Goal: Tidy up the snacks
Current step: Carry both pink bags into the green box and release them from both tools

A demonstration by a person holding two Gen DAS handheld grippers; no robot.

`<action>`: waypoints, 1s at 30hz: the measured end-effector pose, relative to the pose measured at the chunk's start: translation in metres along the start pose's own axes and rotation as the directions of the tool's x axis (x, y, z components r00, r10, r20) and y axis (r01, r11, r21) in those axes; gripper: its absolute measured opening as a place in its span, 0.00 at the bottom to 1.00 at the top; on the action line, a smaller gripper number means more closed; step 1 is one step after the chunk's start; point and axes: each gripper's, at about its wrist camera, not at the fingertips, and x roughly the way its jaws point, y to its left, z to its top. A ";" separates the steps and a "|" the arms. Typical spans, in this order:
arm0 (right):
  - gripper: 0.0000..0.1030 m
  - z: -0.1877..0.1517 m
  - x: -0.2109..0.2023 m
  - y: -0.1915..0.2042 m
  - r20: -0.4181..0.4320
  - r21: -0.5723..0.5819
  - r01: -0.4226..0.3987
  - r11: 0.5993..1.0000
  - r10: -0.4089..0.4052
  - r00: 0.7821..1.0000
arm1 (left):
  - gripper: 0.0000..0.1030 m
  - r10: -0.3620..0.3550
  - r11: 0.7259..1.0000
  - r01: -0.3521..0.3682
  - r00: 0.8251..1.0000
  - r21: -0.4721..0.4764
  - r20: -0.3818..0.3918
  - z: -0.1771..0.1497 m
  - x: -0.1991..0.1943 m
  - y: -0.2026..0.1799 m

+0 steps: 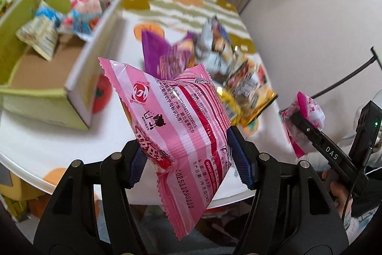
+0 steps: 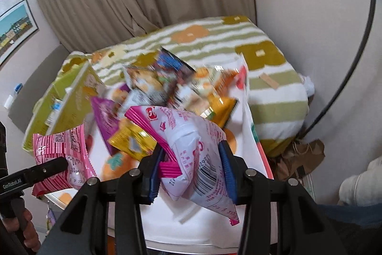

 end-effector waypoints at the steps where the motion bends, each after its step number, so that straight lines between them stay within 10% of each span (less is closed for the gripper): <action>1: 0.40 0.005 -0.004 0.005 0.010 -0.009 -0.006 1.000 0.006 1.000 | 0.58 0.000 1.000 0.001 1.000 -0.003 0.016 0.003 -0.006 0.000; 14: 0.40 0.071 -0.016 0.144 0.101 -0.128 -0.142 0.982 0.155 0.983 | 0.58 0.085 0.996 -0.083 0.982 -0.016 0.169 0.086 -0.091 0.098; 30: 0.40 0.066 0.079 0.322 -0.051 -0.102 -0.215 0.971 0.210 0.976 | 0.61 0.140 0.987 -0.136 0.990 0.086 -0.036 0.141 -0.052 0.243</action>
